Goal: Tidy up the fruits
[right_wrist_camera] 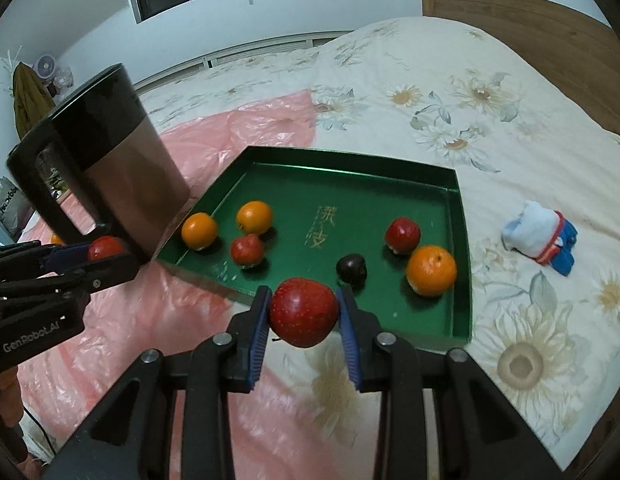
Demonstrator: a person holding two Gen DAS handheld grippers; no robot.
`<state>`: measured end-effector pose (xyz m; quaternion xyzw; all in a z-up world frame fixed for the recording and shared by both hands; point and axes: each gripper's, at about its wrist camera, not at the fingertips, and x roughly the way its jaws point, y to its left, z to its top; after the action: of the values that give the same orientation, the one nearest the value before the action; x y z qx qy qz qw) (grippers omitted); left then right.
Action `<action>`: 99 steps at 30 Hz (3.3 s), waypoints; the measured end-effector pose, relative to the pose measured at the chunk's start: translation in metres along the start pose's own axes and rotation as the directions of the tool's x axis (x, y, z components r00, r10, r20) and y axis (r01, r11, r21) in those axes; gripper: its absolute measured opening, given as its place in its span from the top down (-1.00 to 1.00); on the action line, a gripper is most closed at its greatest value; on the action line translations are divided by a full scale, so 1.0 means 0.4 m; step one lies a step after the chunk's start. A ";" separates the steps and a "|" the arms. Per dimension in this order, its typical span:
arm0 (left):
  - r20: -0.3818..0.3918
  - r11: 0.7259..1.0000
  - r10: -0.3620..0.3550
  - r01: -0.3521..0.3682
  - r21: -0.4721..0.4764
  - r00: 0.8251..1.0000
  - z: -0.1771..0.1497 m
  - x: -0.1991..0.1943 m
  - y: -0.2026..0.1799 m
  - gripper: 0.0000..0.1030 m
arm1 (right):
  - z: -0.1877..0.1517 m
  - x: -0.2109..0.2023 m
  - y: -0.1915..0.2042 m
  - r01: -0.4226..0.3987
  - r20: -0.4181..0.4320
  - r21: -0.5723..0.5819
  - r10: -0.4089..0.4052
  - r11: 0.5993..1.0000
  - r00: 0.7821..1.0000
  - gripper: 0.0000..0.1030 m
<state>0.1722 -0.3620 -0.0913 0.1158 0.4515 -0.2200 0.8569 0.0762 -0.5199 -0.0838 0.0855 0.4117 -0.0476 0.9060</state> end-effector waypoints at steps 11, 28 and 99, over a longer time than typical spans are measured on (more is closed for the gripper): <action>0.006 1.000 0.004 -0.004 -0.024 1.000 0.078 0.124 -0.017 0.42 | 0.057 0.103 -0.030 0.004 0.002 -0.009 -0.004 1.000 1.000 0.13; -0.017 0.999 0.041 -0.042 -0.029 0.999 0.079 0.228 -0.005 0.42 | 0.062 0.221 -0.027 0.015 -0.040 -0.027 -0.016 1.000 0.999 0.12; -0.009 0.992 -0.030 0.028 -0.124 1.000 -0.109 -0.090 0.088 -0.42 | -0.039 -0.001 0.082 0.159 -0.035 -0.032 -0.160 0.987 0.986 -1.00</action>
<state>0.1397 -0.3040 -0.0865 0.0570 0.4707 -0.2033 0.8566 0.0695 -0.4846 -0.0896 0.0401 0.4349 -0.1126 0.8925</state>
